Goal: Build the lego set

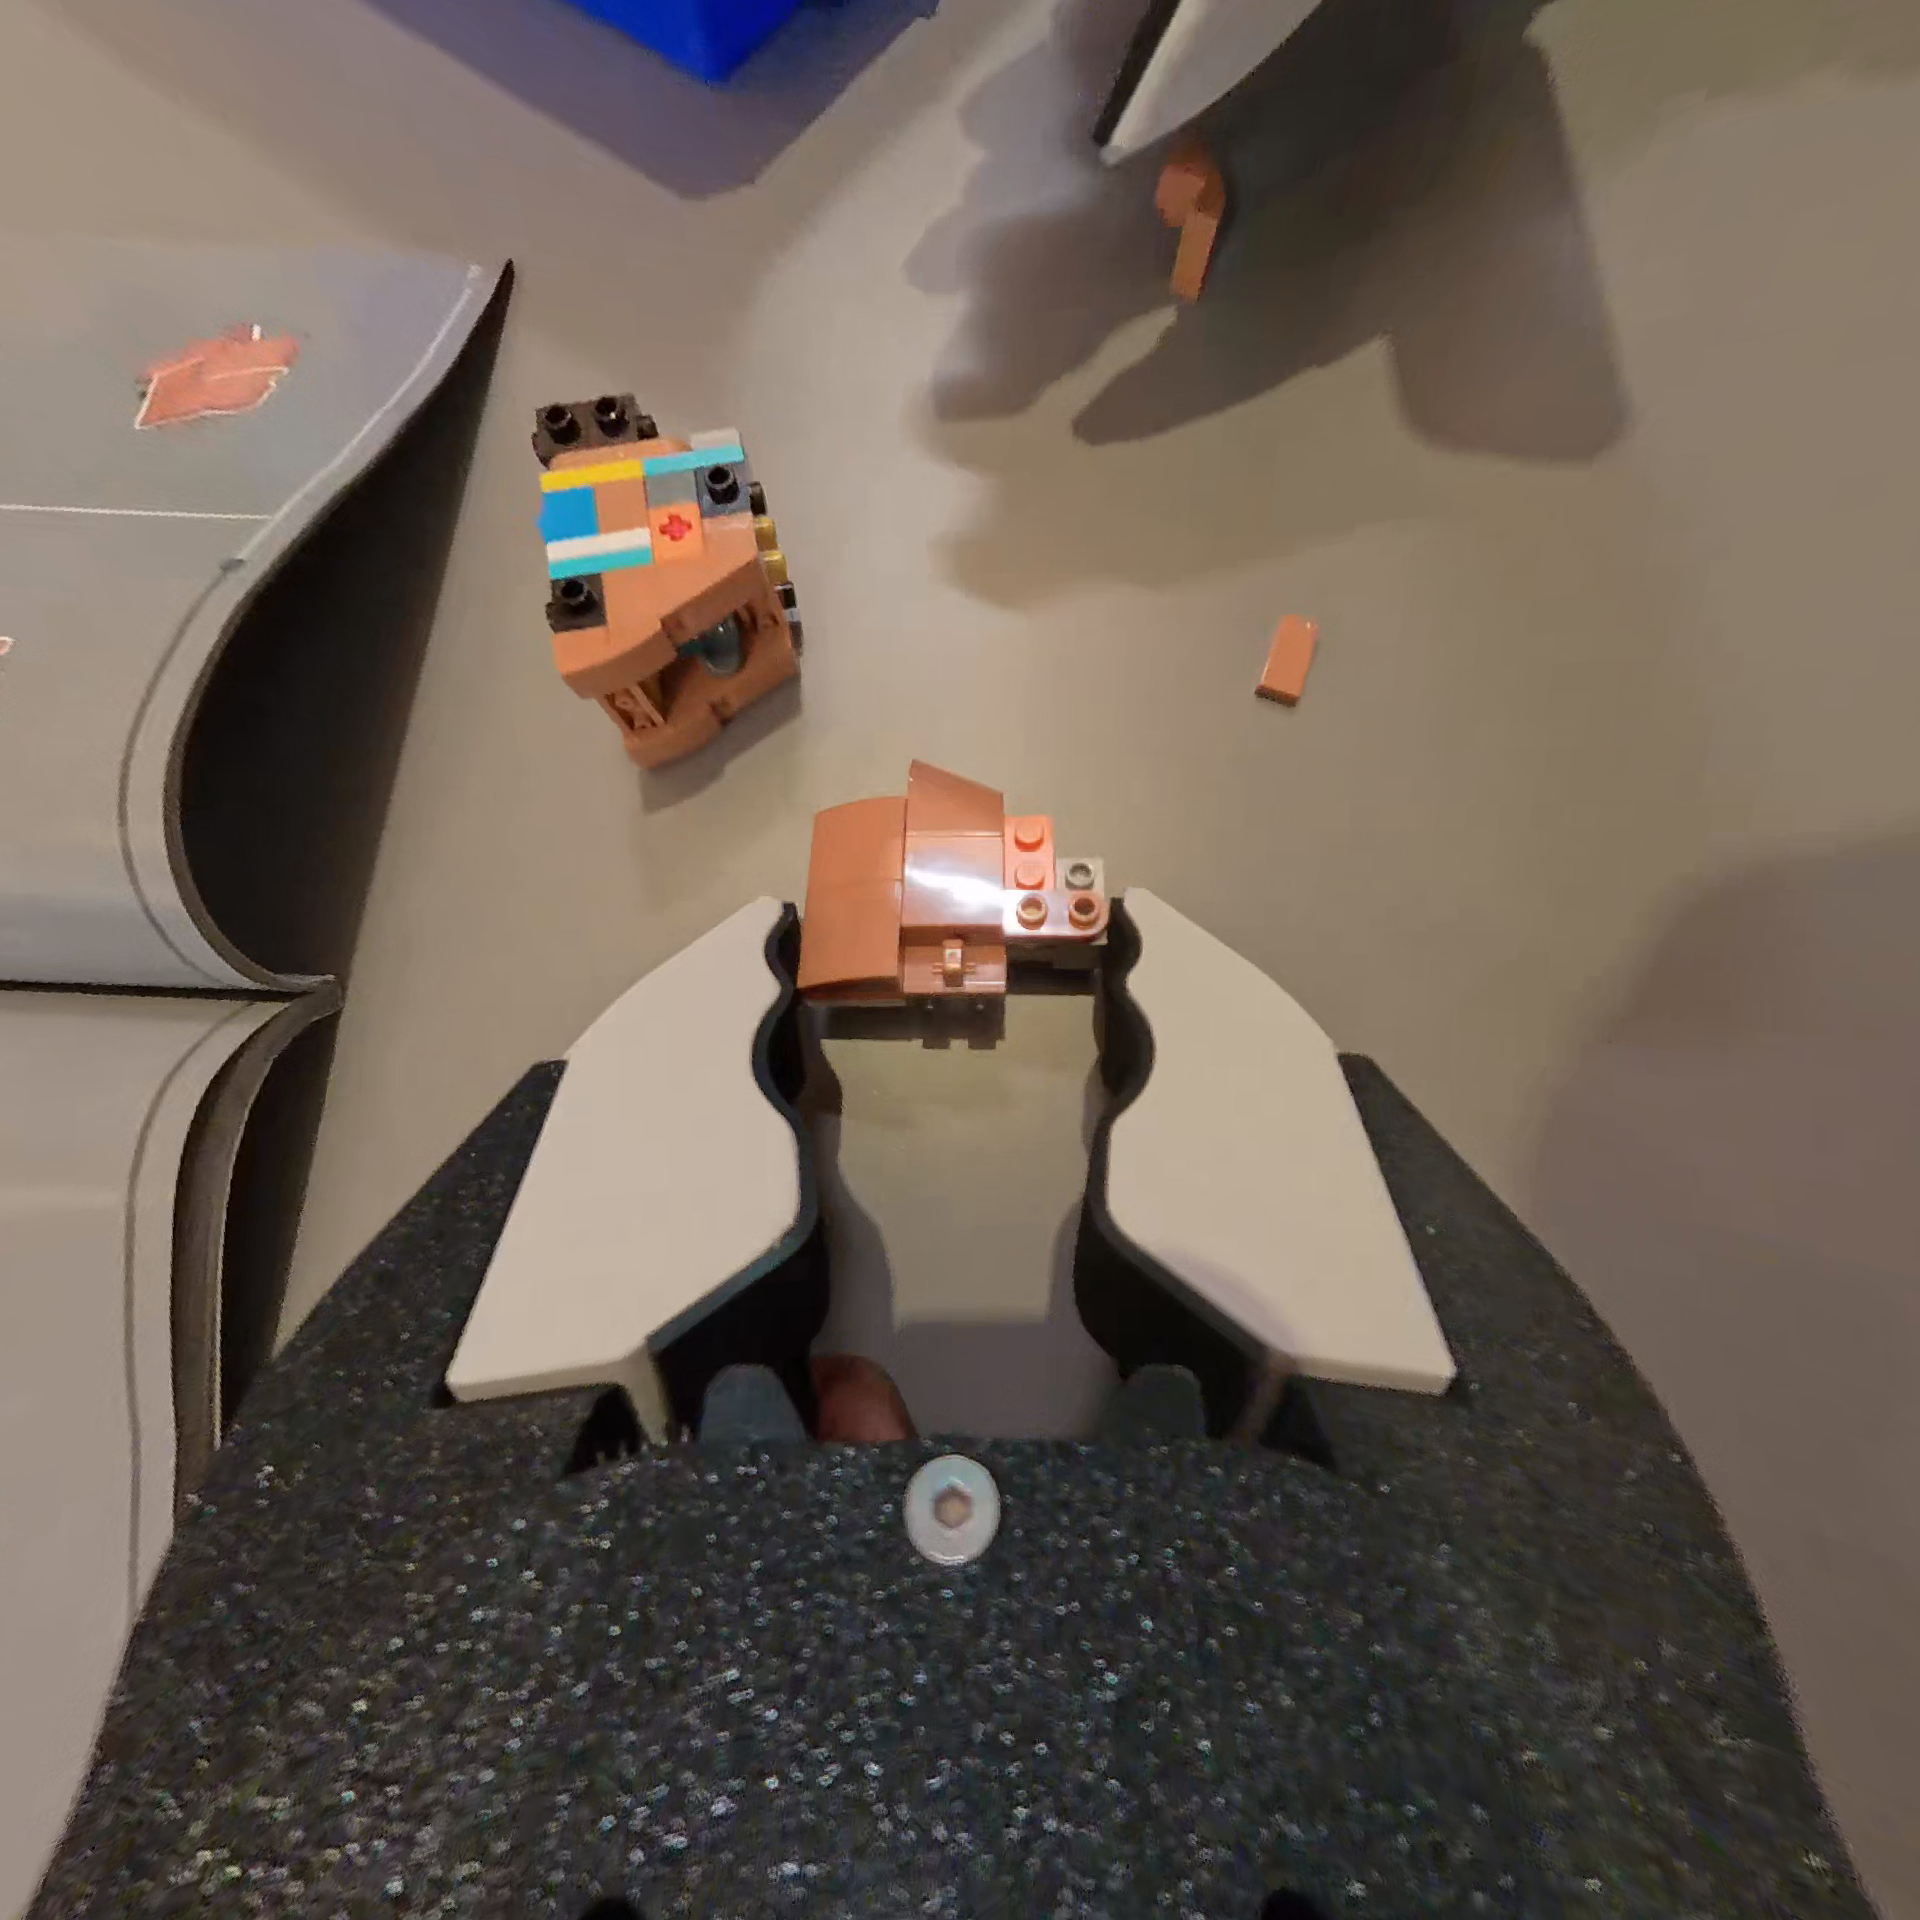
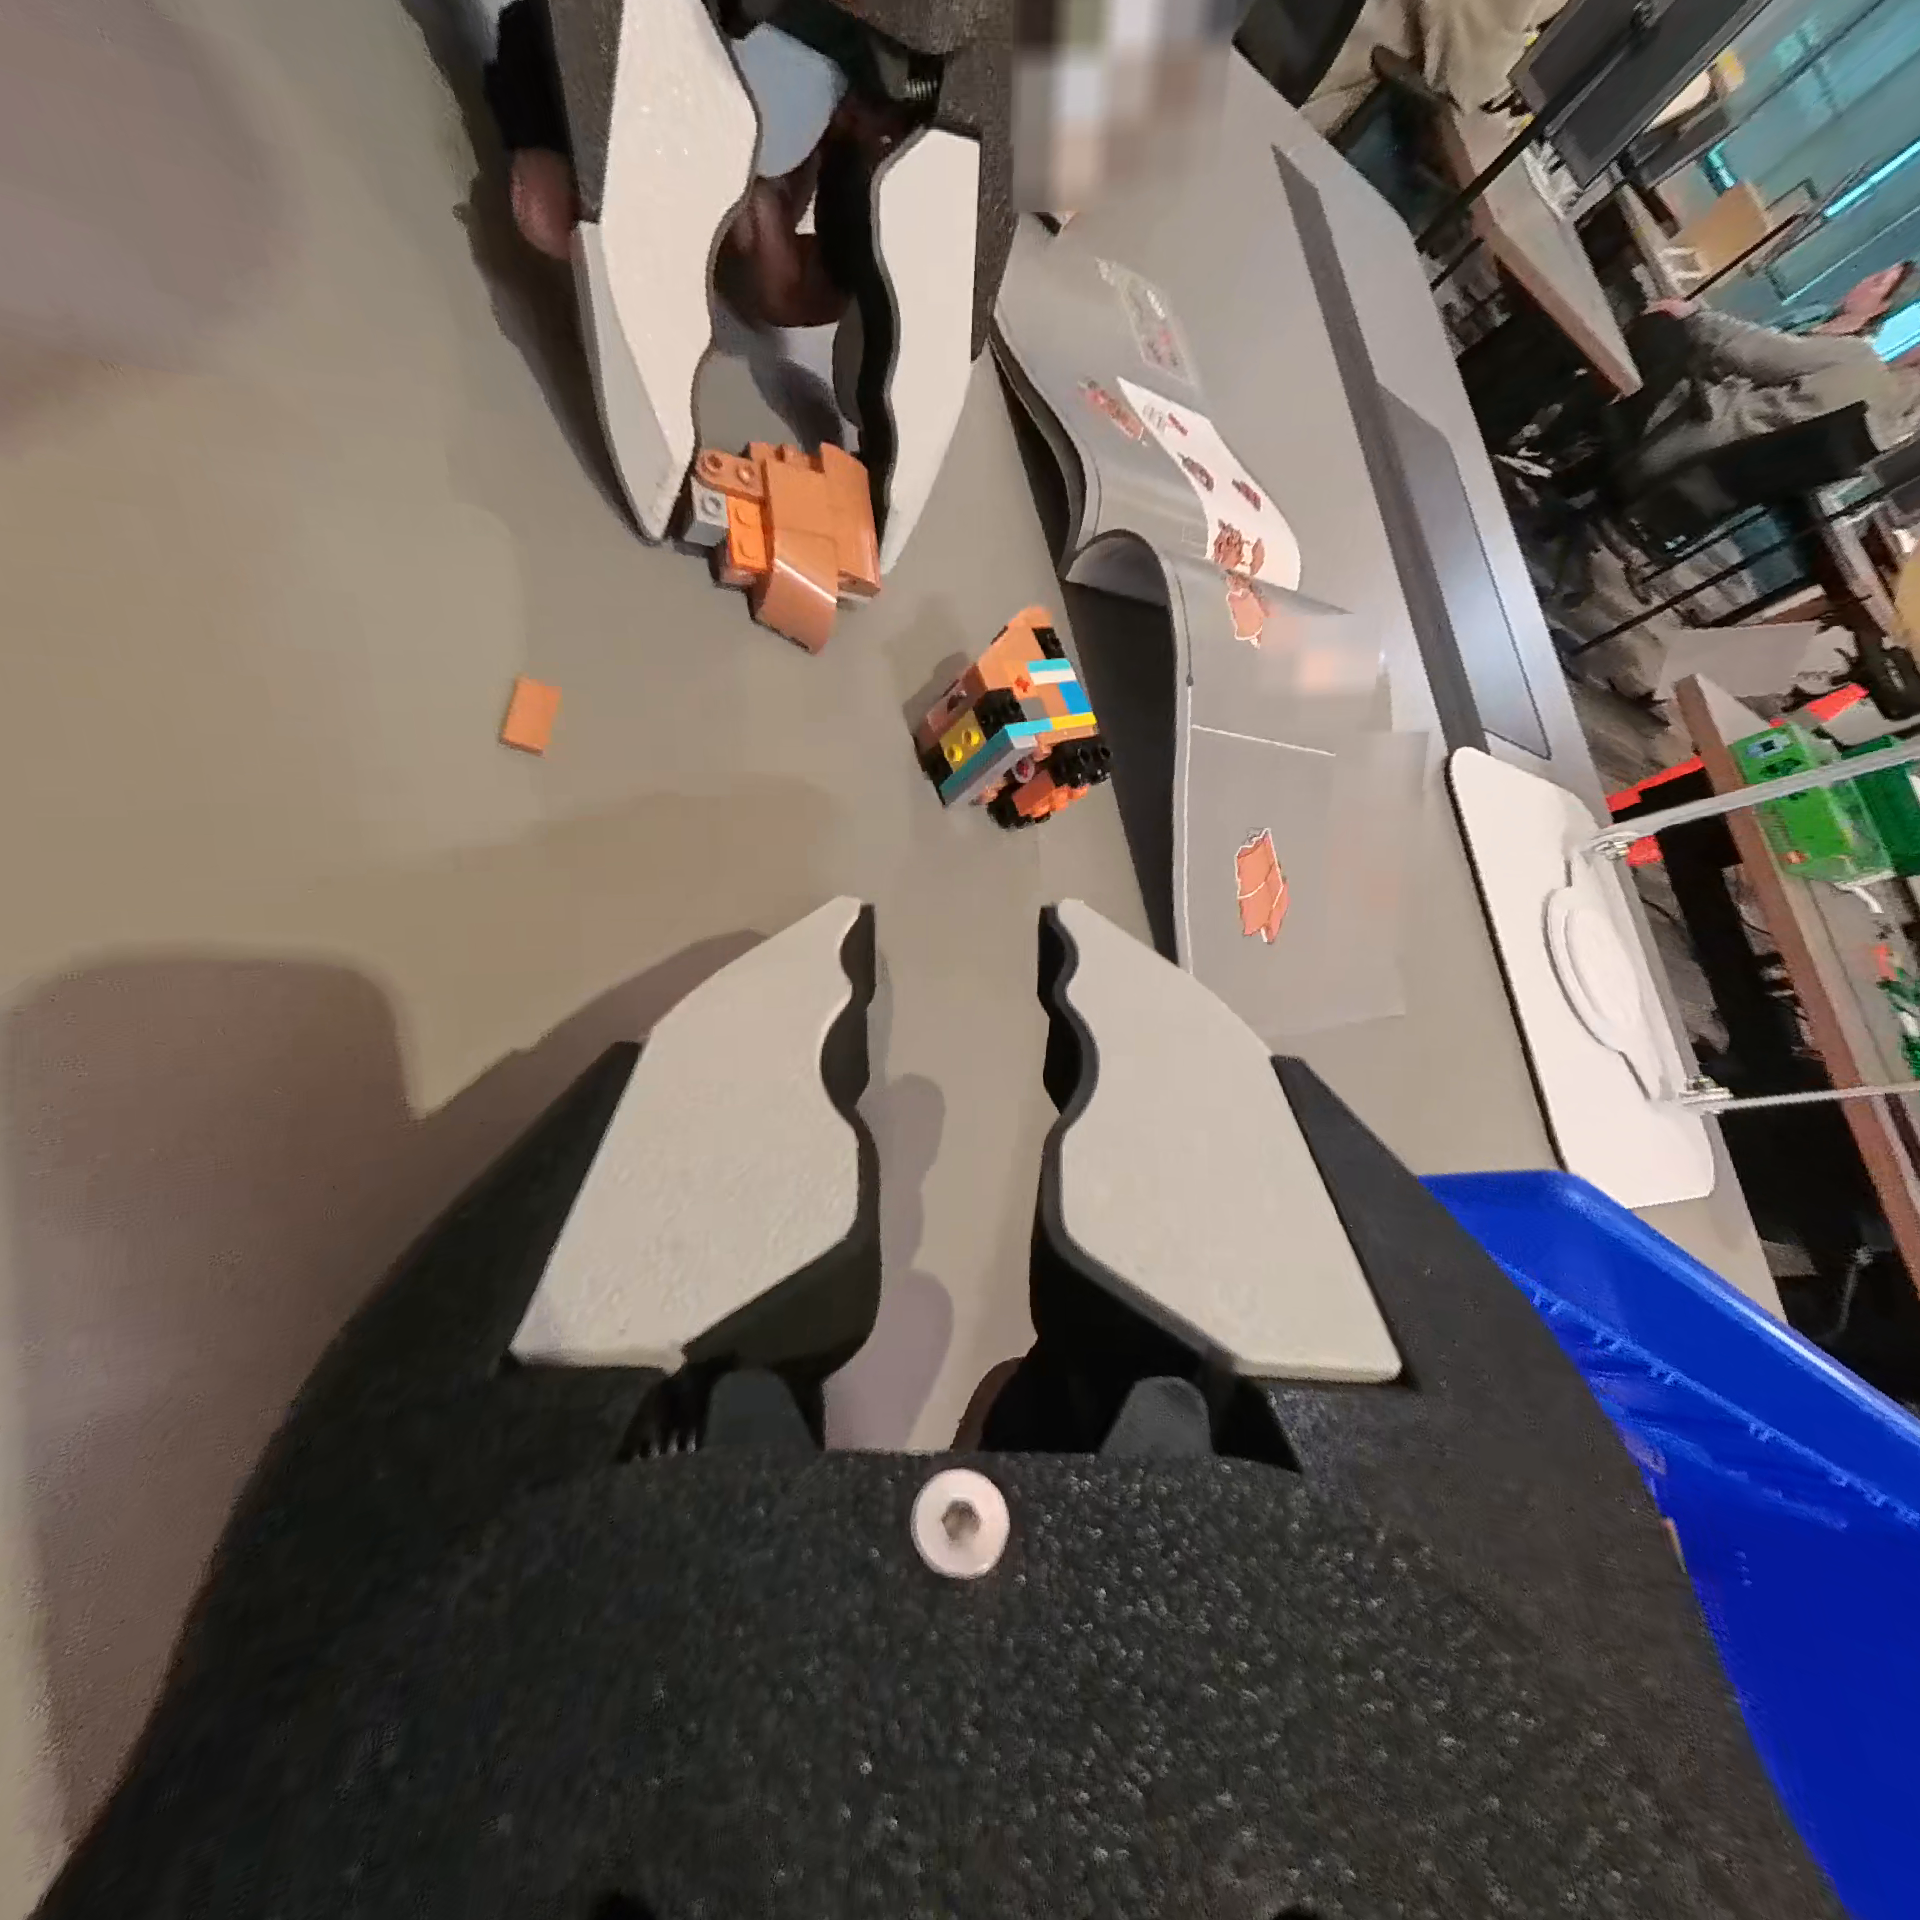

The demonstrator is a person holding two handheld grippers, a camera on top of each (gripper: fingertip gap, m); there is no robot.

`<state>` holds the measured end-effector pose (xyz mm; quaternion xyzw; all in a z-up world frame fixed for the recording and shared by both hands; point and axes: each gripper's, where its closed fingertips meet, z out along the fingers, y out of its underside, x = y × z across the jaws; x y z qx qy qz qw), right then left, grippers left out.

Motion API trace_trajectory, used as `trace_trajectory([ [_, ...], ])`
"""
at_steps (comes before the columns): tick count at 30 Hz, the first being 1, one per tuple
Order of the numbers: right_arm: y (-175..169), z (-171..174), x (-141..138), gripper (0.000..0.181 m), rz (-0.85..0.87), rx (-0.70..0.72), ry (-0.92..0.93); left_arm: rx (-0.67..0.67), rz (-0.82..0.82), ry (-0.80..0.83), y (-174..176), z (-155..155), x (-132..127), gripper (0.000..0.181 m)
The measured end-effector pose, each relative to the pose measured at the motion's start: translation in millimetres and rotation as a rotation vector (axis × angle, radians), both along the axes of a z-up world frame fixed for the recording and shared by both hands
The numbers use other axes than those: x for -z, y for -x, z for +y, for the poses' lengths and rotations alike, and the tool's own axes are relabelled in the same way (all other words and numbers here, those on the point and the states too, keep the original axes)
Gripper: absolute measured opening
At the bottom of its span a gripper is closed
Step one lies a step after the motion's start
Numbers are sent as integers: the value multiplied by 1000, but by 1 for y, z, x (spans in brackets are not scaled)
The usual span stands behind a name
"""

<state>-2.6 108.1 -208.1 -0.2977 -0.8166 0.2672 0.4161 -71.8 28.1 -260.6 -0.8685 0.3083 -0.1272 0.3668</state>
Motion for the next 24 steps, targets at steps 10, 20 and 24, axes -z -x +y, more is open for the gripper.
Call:
trace_trajectory([
  [10,-27,-2,12,30,-166,-69,56,25,-9,6,-2,-5,0,57],
  [20,-56,4,32,30,-321,-72,90,32,-10,9,-1,-6,0,57],
  [24,-55,5,42,30,-353,-57,95,26,2,1,-1,-5,0,56],
])
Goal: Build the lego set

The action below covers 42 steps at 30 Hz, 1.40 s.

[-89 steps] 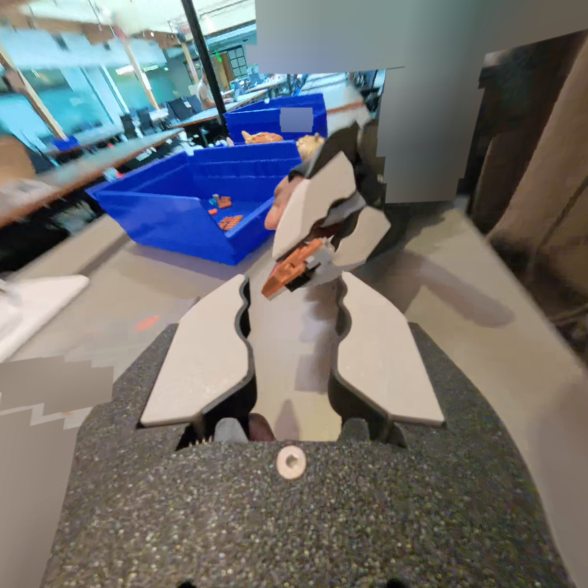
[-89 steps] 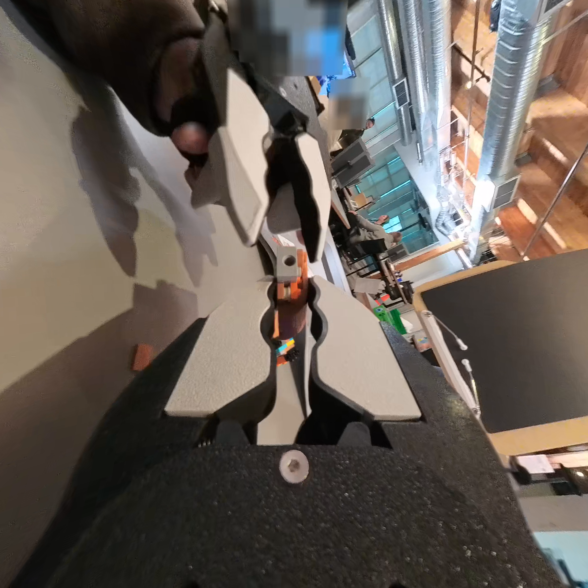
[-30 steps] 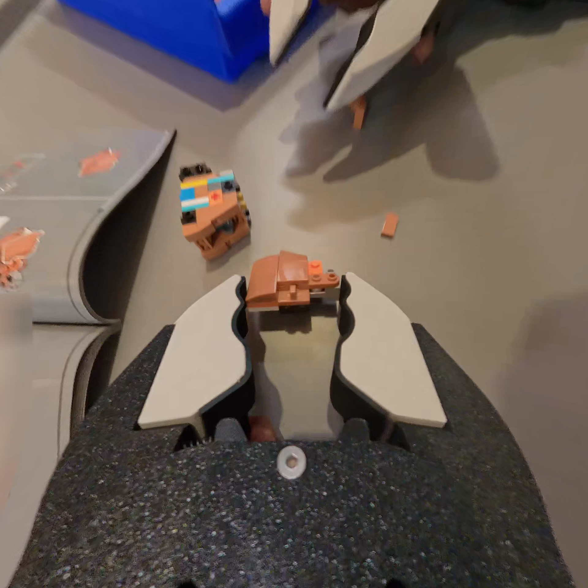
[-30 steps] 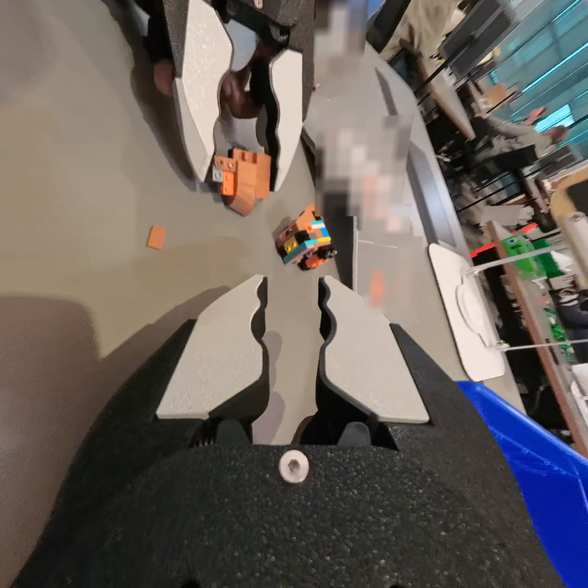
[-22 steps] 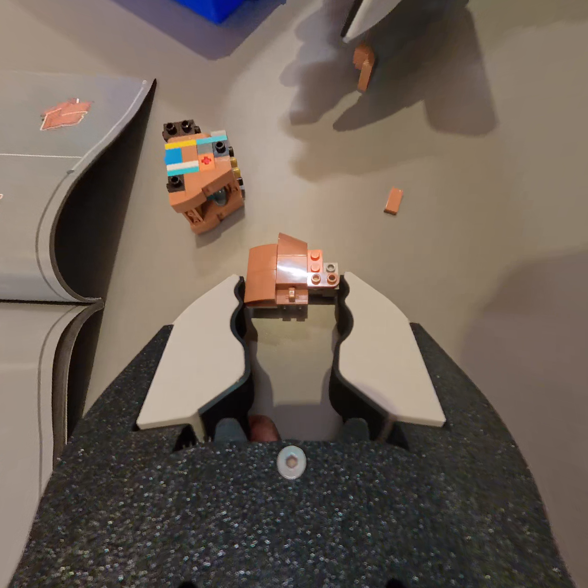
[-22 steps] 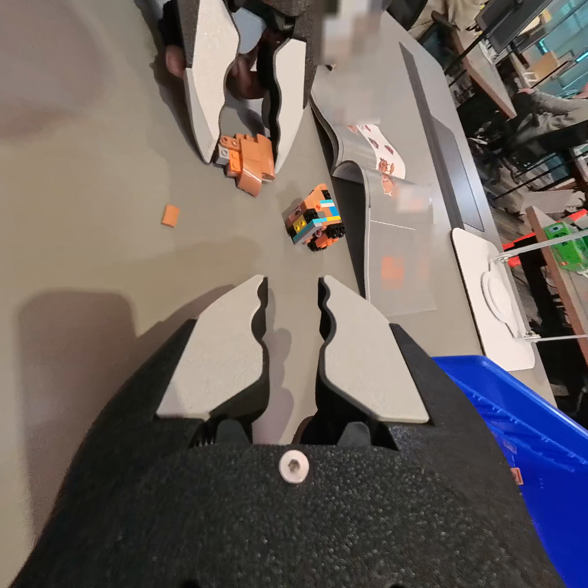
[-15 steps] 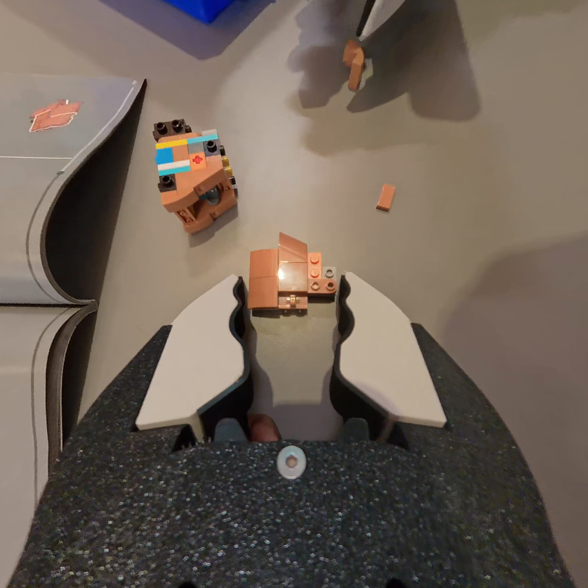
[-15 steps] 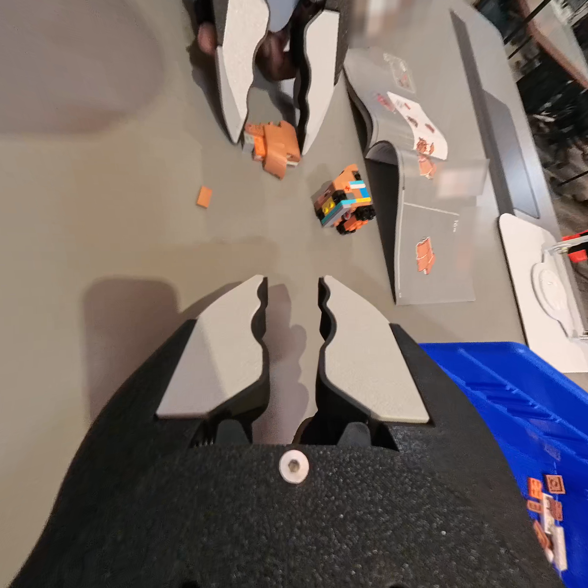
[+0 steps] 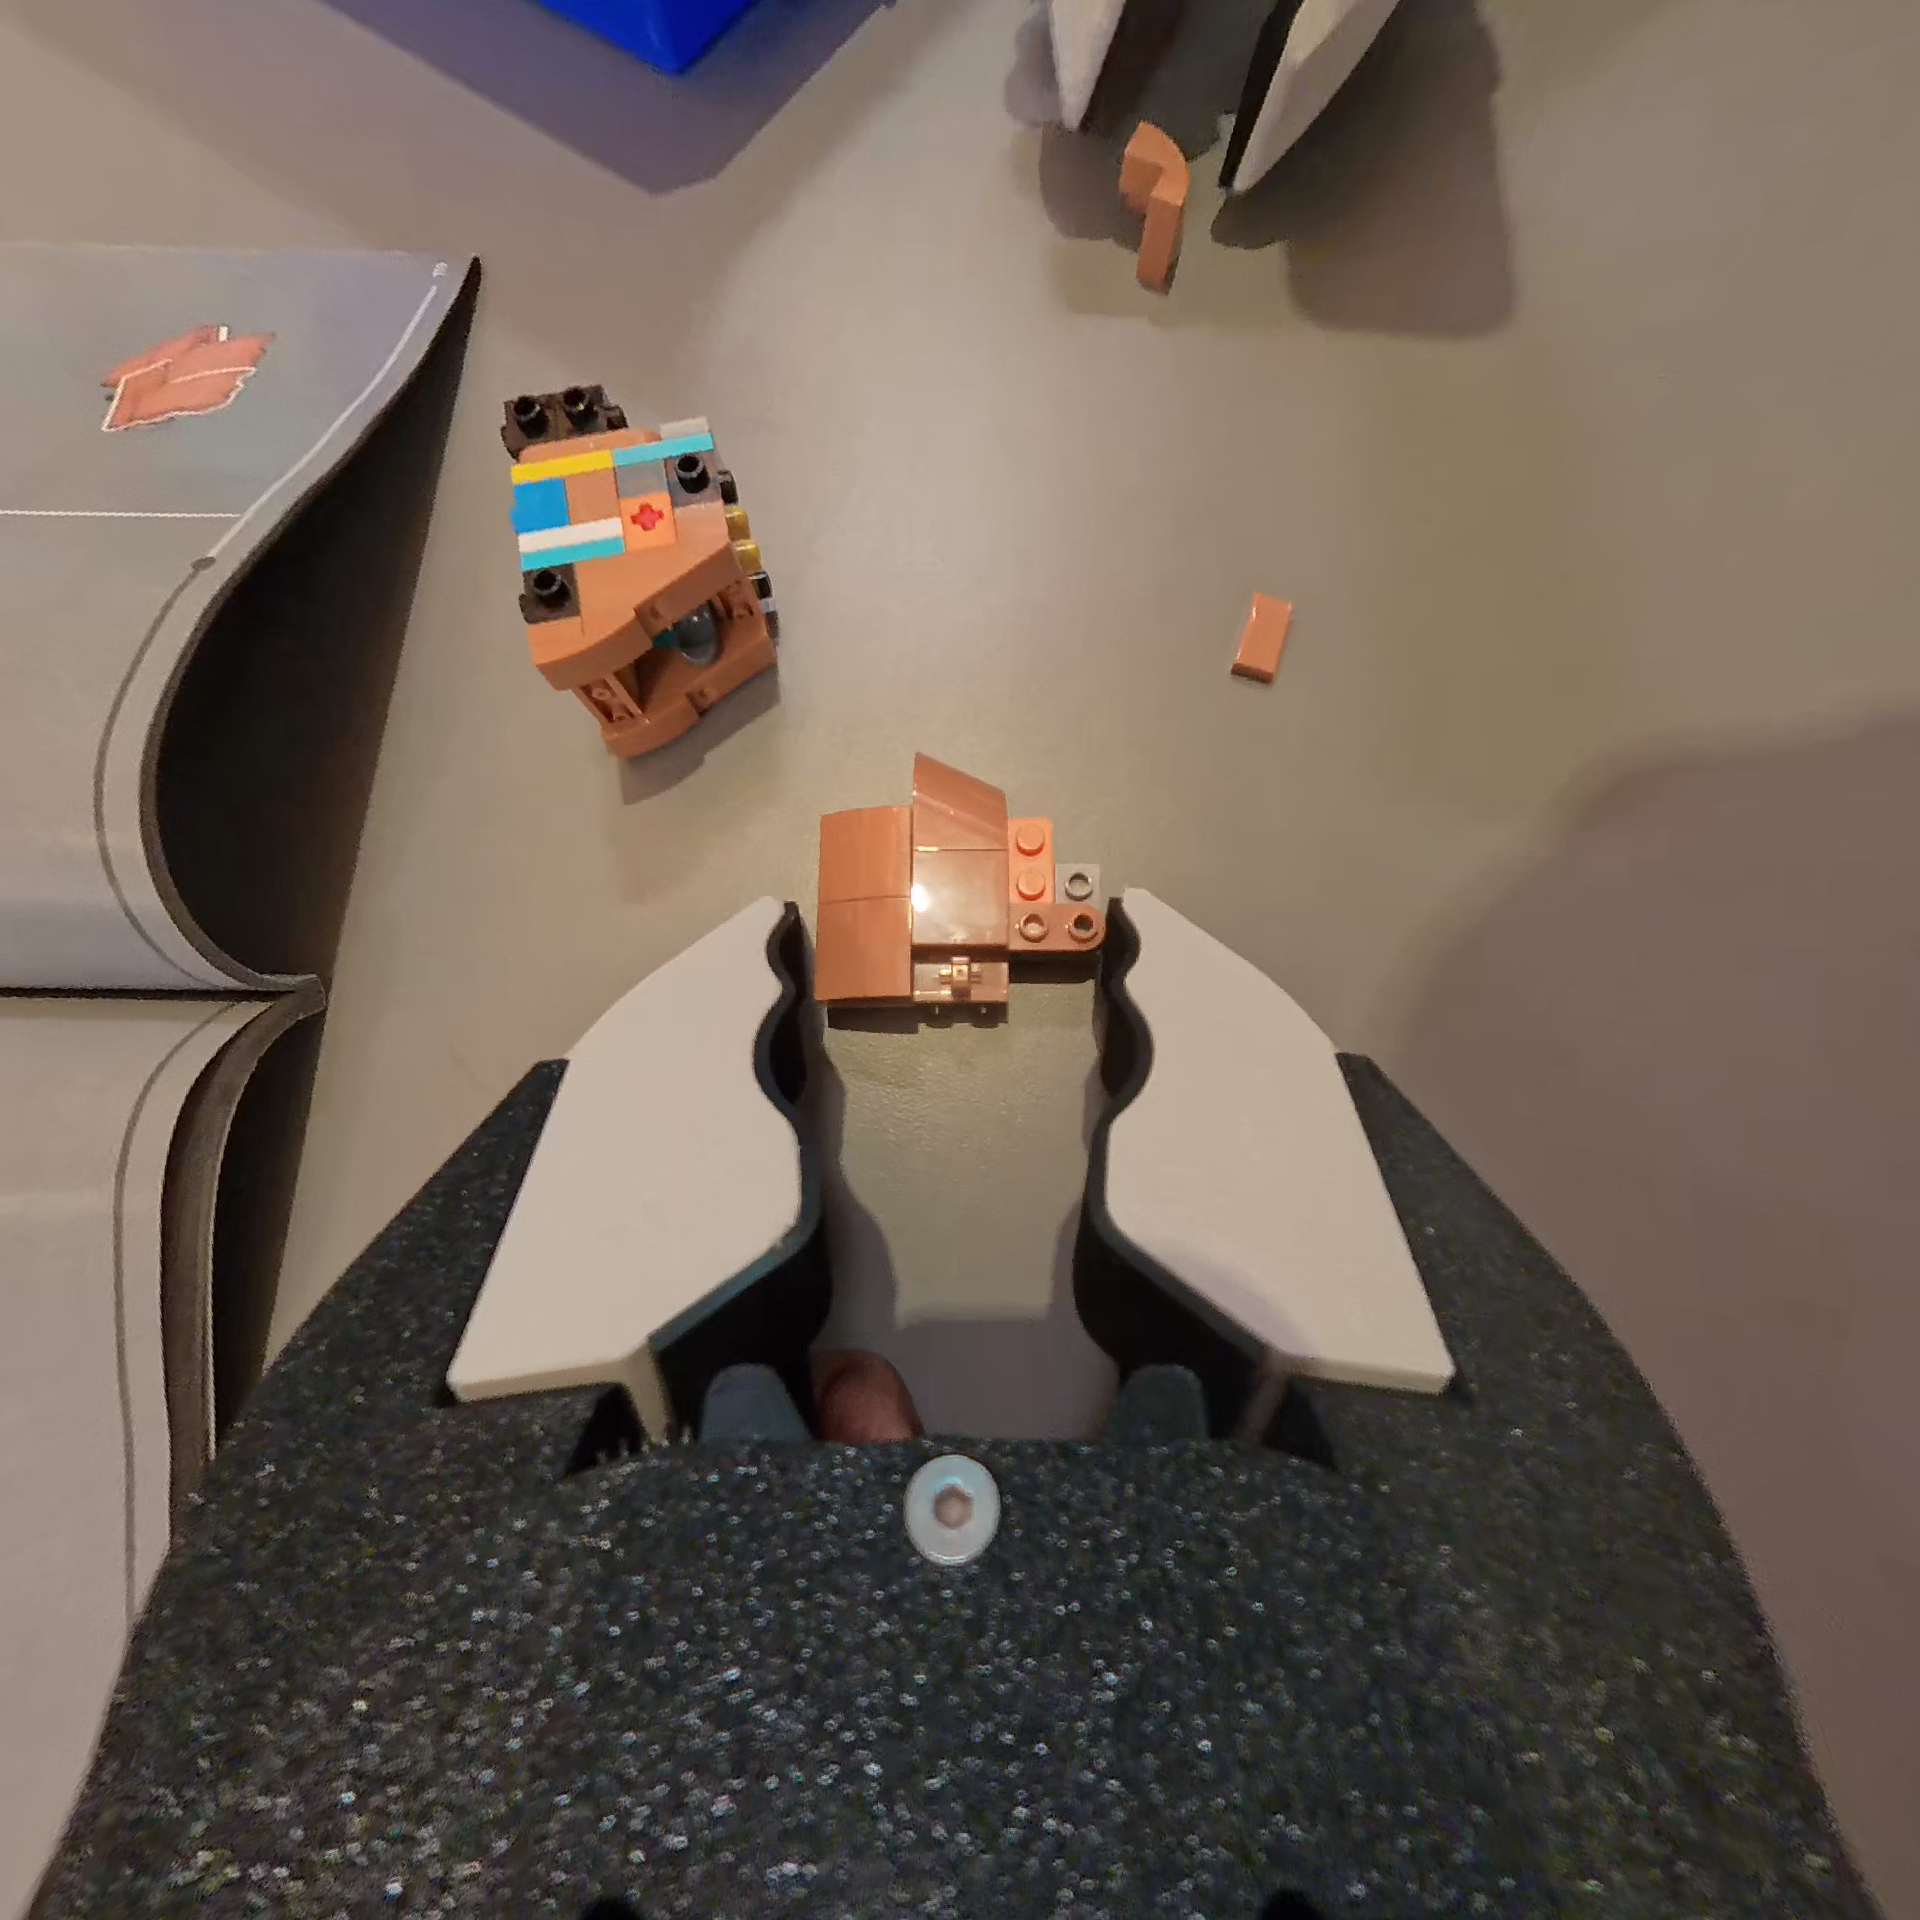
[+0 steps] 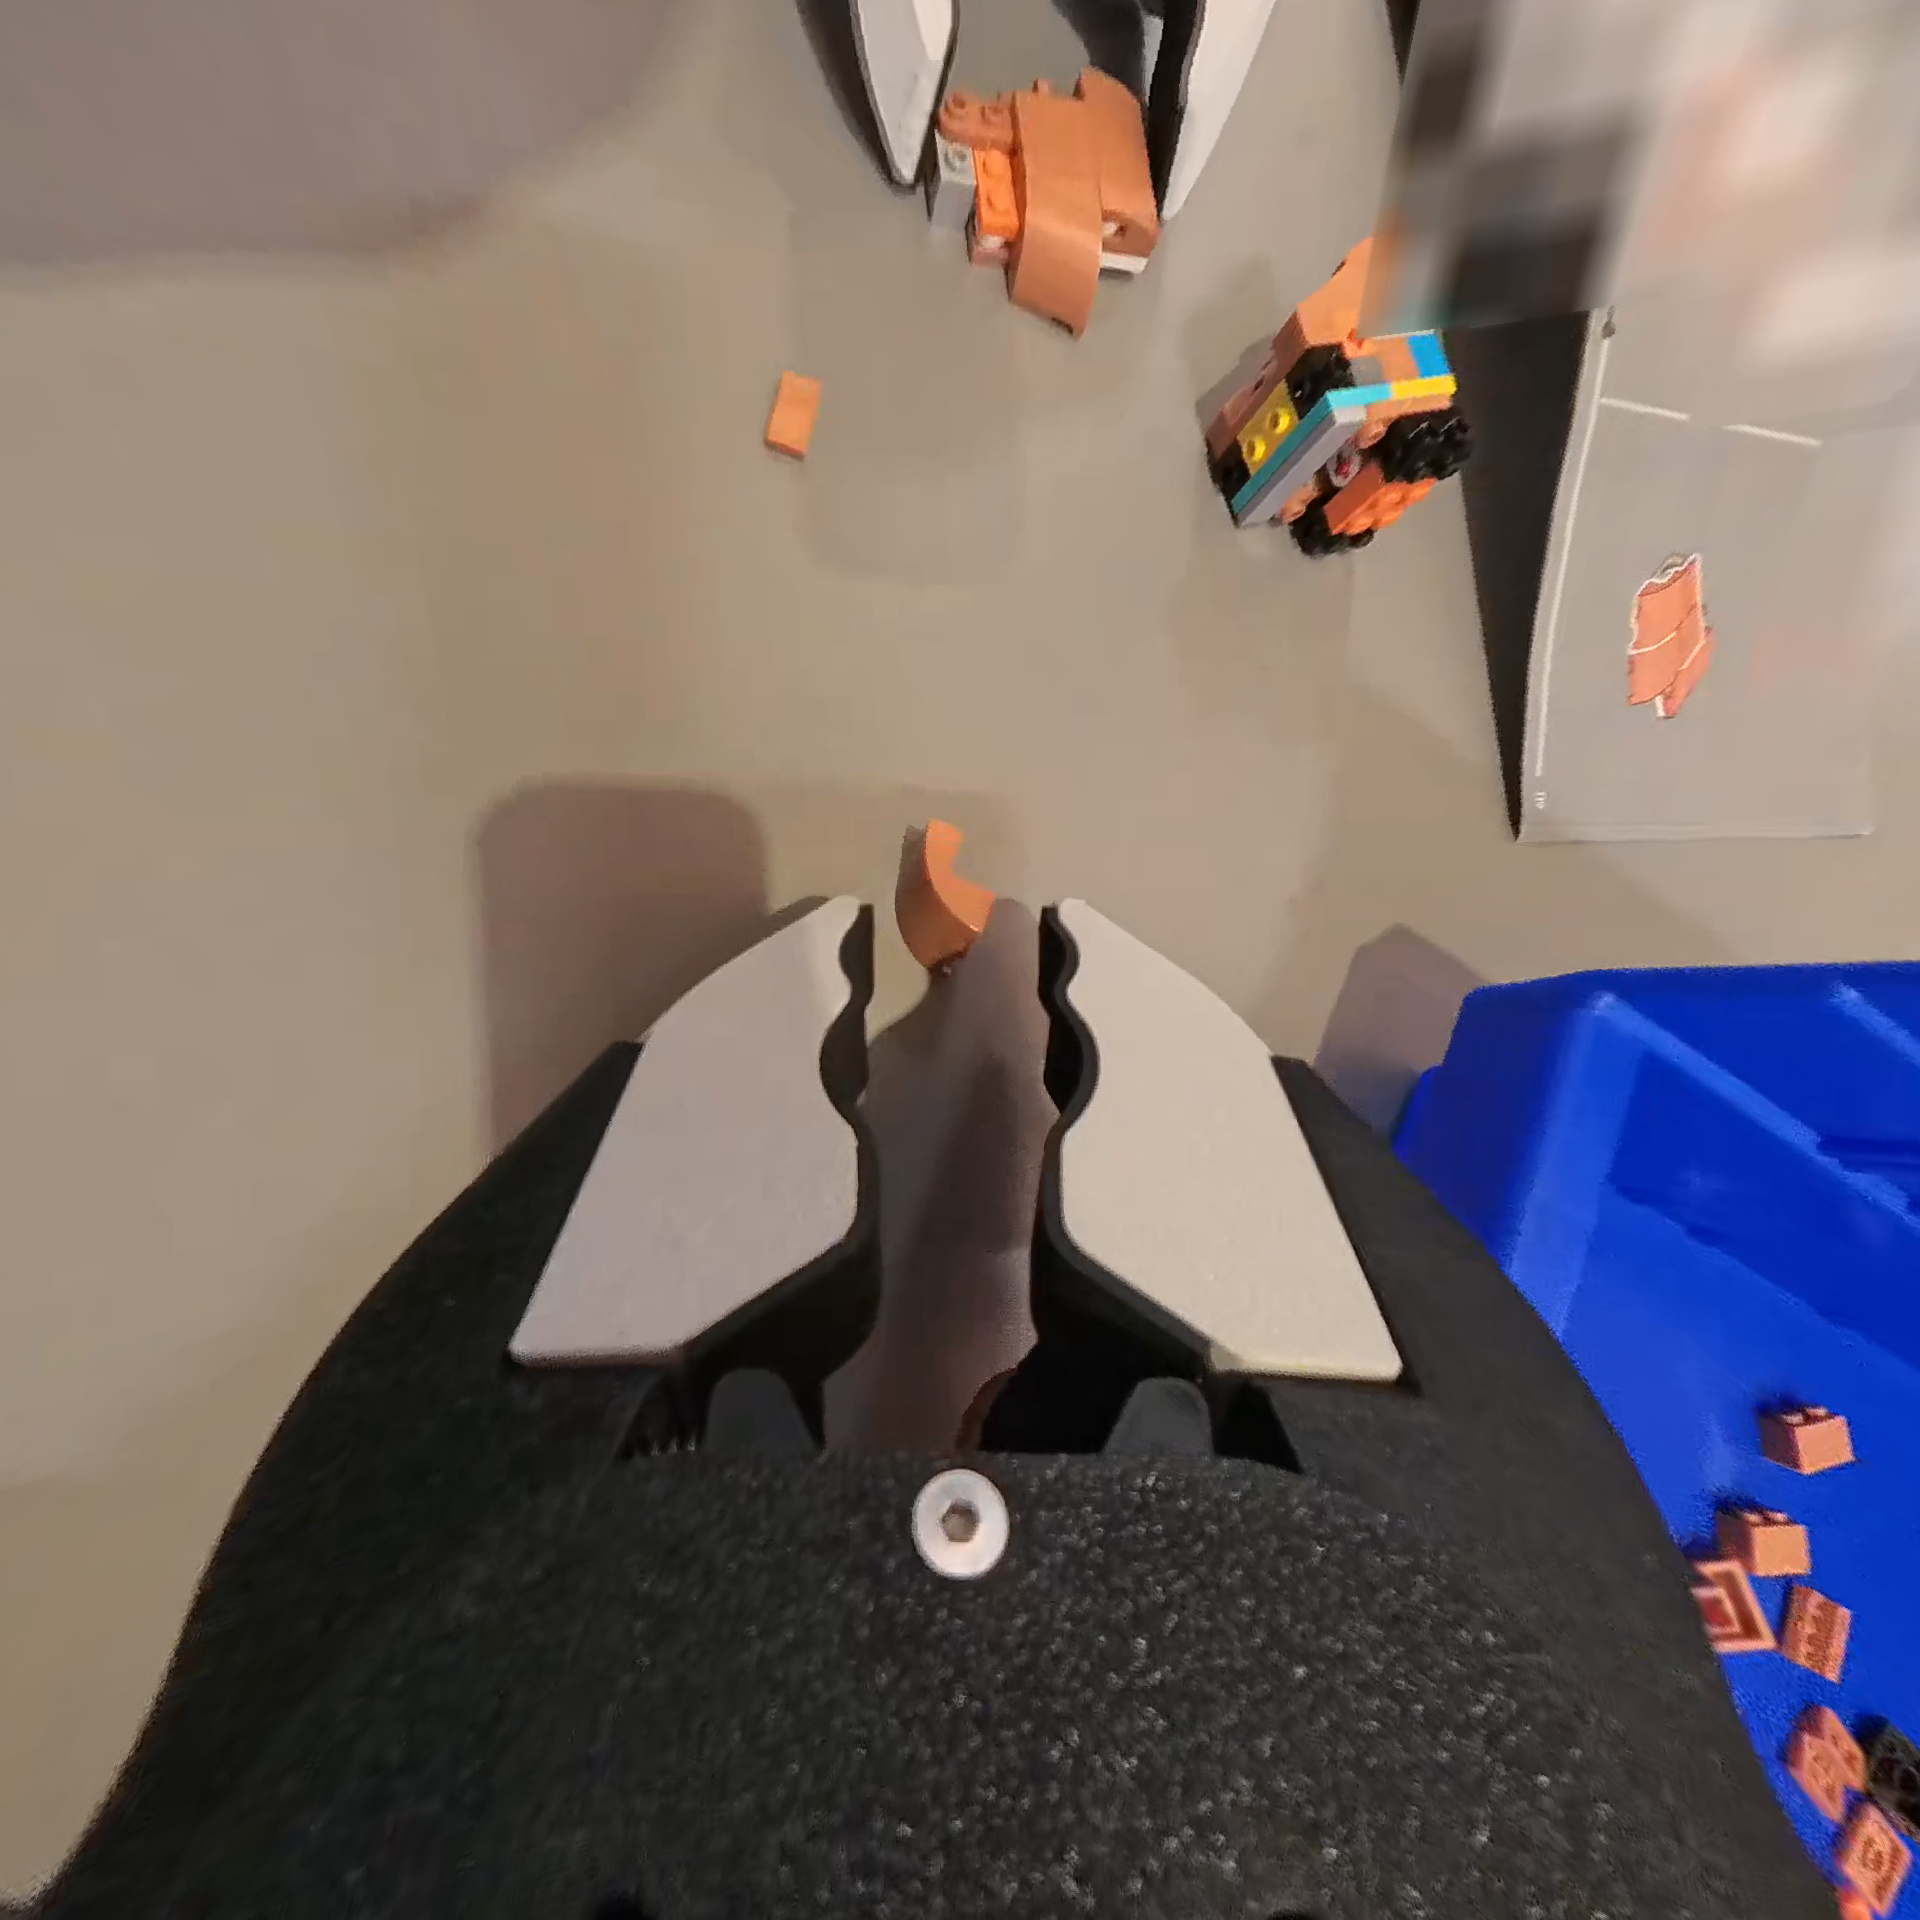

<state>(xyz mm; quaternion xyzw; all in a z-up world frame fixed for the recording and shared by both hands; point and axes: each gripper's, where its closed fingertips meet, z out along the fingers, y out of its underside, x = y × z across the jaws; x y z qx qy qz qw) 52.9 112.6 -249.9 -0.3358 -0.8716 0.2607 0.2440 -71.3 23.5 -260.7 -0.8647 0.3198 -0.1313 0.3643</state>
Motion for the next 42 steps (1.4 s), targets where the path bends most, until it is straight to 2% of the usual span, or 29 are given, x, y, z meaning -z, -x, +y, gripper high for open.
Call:
trace_trajectory([
  [4,1,-1,7,30,-26,10,7,-4,-1,-1,-2,1,0,55],
  [10,4,-5,8,17,-46,32,48,2,-3,-1,-4,1,0,53],
  [31,24,-38,-7,14,-9,42,276,23,5,-25,-11,3,-2,53],
  [42,27,-38,-3,14,-14,63,277,25,2,-20,-11,2,-2,53],
])
